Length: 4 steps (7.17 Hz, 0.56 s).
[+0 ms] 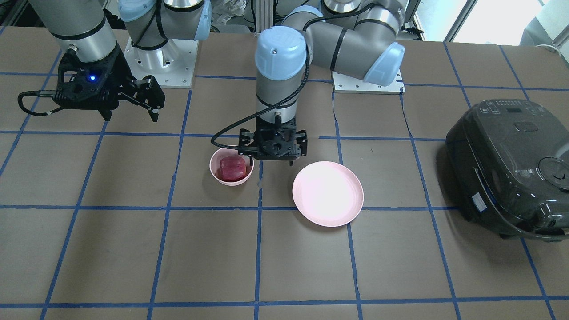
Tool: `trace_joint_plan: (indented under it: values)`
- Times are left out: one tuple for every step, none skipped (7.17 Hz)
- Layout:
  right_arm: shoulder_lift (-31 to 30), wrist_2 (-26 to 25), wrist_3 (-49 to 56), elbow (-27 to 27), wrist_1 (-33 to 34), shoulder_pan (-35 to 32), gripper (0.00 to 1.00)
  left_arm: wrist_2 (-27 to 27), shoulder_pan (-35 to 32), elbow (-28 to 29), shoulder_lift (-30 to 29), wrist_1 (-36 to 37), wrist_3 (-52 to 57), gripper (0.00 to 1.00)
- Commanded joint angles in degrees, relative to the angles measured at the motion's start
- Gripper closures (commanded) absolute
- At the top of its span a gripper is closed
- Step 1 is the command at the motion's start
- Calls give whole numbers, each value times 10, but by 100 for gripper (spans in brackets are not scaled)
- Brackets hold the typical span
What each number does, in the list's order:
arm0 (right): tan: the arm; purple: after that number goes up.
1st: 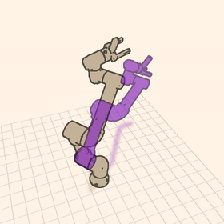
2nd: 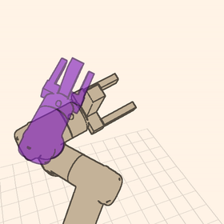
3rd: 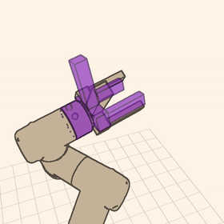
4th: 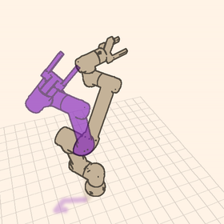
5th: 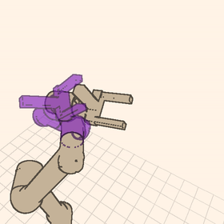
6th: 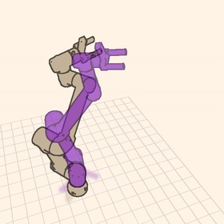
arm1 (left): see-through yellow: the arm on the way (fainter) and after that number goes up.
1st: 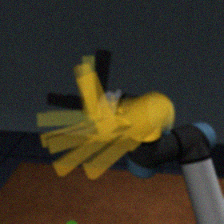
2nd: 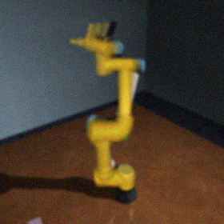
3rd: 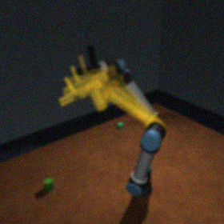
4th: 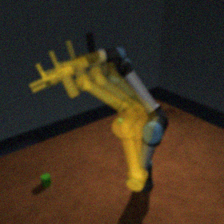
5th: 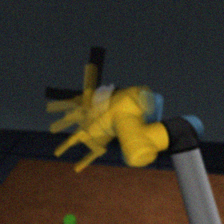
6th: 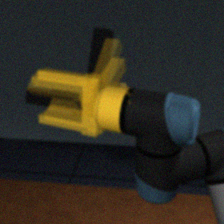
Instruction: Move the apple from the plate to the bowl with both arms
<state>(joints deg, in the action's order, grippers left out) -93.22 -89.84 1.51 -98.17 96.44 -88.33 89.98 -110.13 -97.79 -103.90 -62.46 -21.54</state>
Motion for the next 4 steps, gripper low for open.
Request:
trace_joint_plan:
  values:
    - [0, -2, 0, 0, 1, 0, 0, -3, 101, 4, 68, -77, 121, 0]
    - [-1, -1, 0, 4, 0, 1, 0, -5, 142, 19, 94, -116, 146, 0]
    - [-2, -1, 1, 5, 0, 1, 0, -7, 154, 38, 108, -166, 147, 0]
    - [-2, -2, 1, 5, 0, 1, 0, -6, 156, 51, 119, -188, 147, 0]
